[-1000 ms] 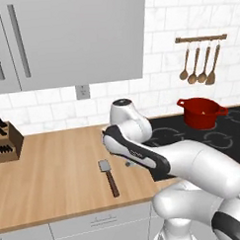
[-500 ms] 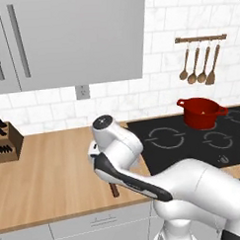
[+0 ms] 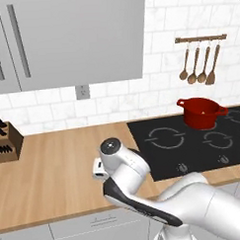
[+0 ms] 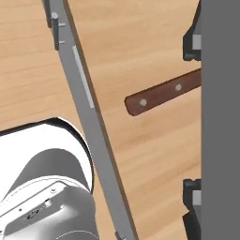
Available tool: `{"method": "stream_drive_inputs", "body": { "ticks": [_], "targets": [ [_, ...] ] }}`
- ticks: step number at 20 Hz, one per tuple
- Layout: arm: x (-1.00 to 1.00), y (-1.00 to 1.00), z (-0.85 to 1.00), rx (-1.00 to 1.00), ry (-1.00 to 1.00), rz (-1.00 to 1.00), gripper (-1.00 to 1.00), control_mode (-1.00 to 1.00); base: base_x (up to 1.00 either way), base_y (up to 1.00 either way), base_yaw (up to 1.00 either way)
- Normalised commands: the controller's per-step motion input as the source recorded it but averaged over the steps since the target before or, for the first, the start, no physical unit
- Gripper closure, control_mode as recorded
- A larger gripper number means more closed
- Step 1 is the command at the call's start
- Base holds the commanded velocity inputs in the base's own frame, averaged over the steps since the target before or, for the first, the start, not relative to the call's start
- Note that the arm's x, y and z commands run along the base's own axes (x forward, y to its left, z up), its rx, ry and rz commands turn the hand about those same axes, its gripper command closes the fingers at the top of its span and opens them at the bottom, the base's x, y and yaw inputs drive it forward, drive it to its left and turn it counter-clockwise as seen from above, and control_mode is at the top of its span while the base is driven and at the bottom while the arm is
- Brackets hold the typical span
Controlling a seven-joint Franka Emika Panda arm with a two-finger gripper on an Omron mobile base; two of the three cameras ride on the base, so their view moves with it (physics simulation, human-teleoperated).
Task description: Put the lemon wedge and bell pepper in the pot. Retrieve the spatula and lightly stir the vegetables in the pot.
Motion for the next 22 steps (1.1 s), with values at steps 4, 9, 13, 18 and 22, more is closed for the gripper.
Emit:
{"method": "stream_drive_inputs", "body": {
  "ticks": [4,9,13,18,22],
  "targets": [
    [0.26,0.24,-0.52,0.0,0.11,0.0,-1.0,-1.0,0.0,0.0,0.0],
    [0.33,0.26,-0.38,-0.01,0.15,0.01,-1.0,-1.0,0.0,0.0,0.0],
    [0.04,0.24,-0.38,-0.06,0.07,0.02,-1.0,-1.0,0.0,0.0,0.0],
    [-0.01,0.17,-0.3,-0.09,0.0,0.01,-1.0,-1.0,0.0,0.0,0.0],
    [0.15,0.0,-0.38,-0.06,0.01,0.0,-1.0,-1.0,0.0,0.0,0.0]
  ]
}}
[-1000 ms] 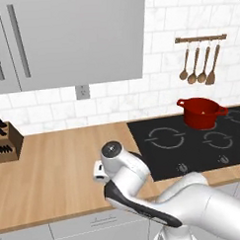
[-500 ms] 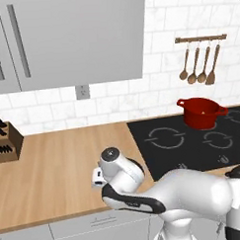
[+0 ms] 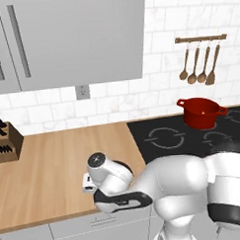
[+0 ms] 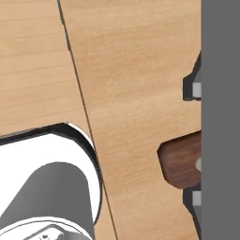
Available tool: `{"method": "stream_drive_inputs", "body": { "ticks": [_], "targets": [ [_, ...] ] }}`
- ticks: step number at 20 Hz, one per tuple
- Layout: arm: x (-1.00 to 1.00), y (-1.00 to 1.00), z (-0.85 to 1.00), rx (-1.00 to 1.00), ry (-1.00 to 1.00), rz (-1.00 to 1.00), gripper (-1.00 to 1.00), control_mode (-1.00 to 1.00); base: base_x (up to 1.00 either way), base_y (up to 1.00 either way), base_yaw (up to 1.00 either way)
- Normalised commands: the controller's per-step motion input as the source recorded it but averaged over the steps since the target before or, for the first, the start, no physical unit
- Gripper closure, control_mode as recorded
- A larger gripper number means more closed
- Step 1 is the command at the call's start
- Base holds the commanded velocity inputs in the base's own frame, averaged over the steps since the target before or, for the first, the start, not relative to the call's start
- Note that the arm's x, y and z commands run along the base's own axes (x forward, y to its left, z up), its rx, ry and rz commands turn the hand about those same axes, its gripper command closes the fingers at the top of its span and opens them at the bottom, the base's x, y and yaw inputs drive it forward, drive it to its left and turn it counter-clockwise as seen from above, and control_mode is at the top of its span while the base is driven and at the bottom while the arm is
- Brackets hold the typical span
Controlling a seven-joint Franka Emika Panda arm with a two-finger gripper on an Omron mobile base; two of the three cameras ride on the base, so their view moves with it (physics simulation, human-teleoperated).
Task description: Put the lemon wedge and bell pepper in the pot. Retrieve the spatula and lightly stir the vegetables in the pot.
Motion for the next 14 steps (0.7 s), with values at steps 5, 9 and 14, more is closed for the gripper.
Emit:
{"method": "stream_drive_inputs", "body": {
  "ticks": [5,9,14],
  "targets": [
    [0.08,0.0,-0.55,-0.03,0.02,0.0,1.0,-1.0,0.0,0.0,0.0],
    [0.0,0.0,-0.28,0.0,0.0,0.0,1.0,-1.0,0.0,0.0,0.0],
    [-0.31,-0.14,0.41,0.09,-0.05,-0.03,1.0,-1.0,0.0,0.0,0.0]
  ]
}}
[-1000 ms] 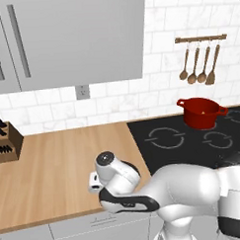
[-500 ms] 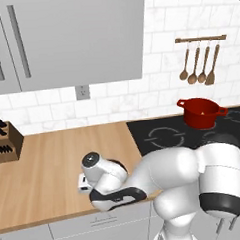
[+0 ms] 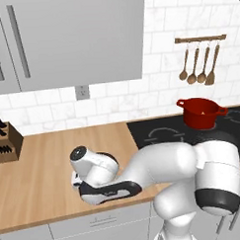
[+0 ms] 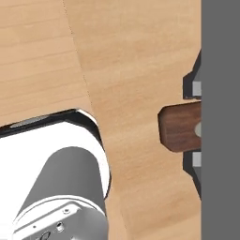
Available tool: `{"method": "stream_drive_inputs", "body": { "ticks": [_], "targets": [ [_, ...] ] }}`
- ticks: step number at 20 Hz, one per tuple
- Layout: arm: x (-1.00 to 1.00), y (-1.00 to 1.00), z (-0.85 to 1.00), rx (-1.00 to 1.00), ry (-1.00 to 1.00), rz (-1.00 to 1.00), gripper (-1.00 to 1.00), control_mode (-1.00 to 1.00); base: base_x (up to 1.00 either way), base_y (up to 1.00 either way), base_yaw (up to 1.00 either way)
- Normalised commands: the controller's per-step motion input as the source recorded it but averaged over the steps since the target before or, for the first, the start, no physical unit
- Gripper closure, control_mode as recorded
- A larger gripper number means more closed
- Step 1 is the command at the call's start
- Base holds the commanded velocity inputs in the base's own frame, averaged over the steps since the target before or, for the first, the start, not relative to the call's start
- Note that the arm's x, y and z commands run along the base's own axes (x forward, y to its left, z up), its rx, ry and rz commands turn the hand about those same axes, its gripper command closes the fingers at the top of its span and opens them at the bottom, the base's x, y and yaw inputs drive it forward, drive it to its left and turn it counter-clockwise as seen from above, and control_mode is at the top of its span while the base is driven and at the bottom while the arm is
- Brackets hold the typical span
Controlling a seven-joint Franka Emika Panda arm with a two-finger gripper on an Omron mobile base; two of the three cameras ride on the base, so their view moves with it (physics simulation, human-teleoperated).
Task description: Put the lemon wedge and bell pepper in the pot. Retrieve the spatula and lightly stir the vegetables in the pot.
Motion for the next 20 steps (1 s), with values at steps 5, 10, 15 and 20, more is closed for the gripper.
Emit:
{"method": "stream_drive_inputs", "body": {
  "ticks": [5,10,15,20],
  "targets": [
    [-0.44,-0.35,1.0,0.31,-0.17,-0.23,1.0,-1.0,0.0,0.0,0.0],
    [-0.18,-0.5,1.0,0.42,-0.03,-0.5,1.0,-1.0,0.0,0.0,0.0],
    [0.0,-0.41,0.99,0.46,0.03,-0.69,1.0,-1.0,0.0,0.0,0.0],
    [0.0,-0.31,0.85,0.47,0.04,-0.7,1.0,-1.0,0.0,0.0,0.0]
  ]
}}
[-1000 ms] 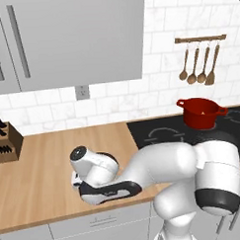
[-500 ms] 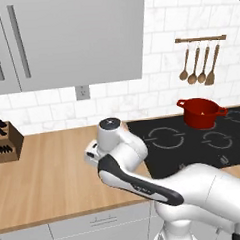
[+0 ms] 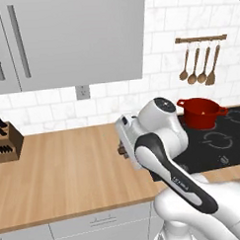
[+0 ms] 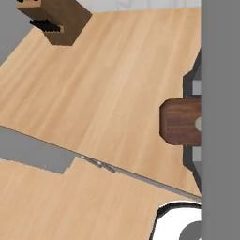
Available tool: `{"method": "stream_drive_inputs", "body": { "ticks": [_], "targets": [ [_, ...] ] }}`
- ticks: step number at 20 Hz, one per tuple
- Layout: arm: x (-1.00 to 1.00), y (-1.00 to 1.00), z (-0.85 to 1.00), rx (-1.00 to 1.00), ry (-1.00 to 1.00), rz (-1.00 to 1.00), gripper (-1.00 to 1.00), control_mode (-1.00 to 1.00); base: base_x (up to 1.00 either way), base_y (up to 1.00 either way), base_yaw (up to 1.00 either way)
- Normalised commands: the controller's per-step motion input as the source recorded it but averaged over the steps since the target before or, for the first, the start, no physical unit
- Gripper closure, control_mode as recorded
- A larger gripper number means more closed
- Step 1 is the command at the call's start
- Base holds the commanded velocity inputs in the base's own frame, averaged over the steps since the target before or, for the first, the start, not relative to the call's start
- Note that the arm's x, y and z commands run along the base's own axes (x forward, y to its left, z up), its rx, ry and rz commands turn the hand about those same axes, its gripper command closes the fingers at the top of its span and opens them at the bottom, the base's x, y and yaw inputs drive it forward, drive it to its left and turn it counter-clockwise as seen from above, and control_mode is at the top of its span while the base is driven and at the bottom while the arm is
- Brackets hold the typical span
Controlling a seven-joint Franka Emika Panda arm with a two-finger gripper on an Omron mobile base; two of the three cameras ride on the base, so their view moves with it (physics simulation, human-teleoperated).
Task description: Put the lemon wedge and bell pepper in the pot. Retrieve the spatula and lightly stir the vegetables in the pot.
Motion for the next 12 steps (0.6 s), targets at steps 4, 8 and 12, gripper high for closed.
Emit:
{"method": "stream_drive_inputs", "body": {
  "ticks": [4,8,12],
  "targets": [
    [-0.01,-0.43,0.46,0.43,0.13,-0.71,1.0,-1.0,0.0,0.0,0.0],
    [0.0,-0.51,0.34,0.42,0.14,-0.68,1.0,-1.0,0.0,0.0,0.0],
    [0.06,-0.51,0.33,0.43,0.14,-0.57,1.0,-1.0,0.0,0.0,0.0]
  ]
}}
